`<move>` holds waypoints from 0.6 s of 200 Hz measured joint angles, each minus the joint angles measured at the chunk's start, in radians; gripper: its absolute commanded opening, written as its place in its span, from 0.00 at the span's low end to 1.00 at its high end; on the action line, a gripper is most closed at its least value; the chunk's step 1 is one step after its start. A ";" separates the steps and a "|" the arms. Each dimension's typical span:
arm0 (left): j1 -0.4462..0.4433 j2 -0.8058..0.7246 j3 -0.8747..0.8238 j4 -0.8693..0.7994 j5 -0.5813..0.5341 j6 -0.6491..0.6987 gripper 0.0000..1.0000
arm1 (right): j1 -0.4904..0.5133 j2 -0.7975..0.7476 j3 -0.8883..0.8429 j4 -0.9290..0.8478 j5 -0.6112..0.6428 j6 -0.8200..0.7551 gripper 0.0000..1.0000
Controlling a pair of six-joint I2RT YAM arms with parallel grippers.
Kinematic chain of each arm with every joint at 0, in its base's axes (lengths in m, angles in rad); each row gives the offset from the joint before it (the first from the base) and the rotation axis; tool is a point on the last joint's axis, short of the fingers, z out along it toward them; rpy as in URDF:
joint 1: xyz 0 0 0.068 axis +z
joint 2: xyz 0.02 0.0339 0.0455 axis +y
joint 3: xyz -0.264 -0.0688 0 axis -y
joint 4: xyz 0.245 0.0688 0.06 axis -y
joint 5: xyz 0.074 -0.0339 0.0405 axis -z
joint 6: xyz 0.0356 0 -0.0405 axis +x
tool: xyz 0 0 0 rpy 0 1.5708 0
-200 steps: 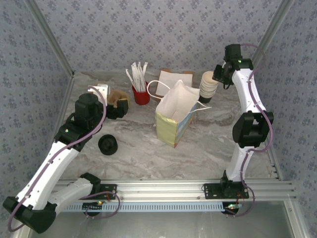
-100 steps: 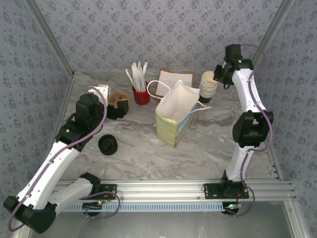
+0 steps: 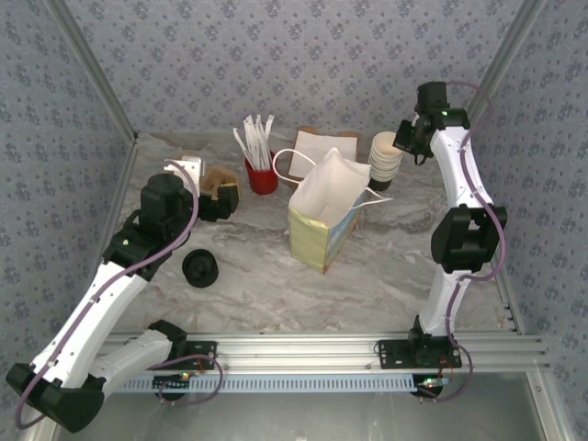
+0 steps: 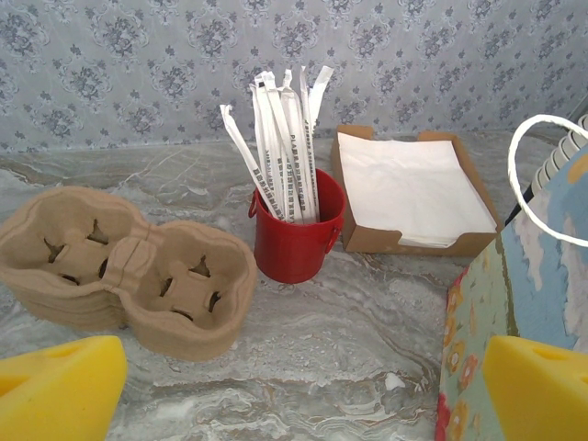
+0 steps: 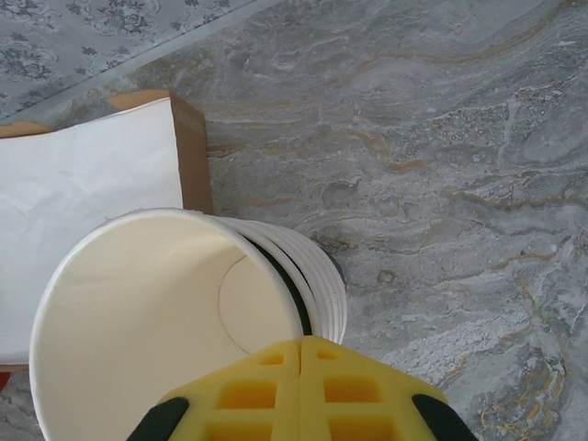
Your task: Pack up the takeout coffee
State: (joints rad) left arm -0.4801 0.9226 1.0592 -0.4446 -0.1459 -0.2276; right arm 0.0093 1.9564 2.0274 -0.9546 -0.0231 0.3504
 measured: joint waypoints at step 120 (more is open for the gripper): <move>0.000 0.000 0.000 0.000 0.000 0.000 0.99 | -0.021 -0.046 0.120 -0.037 -0.049 0.008 0.00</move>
State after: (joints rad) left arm -0.4801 0.9226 1.0592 -0.4450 -0.1459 -0.2276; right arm -0.0113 1.9102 2.1471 -0.9916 -0.0719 0.3580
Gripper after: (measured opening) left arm 0.993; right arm 0.067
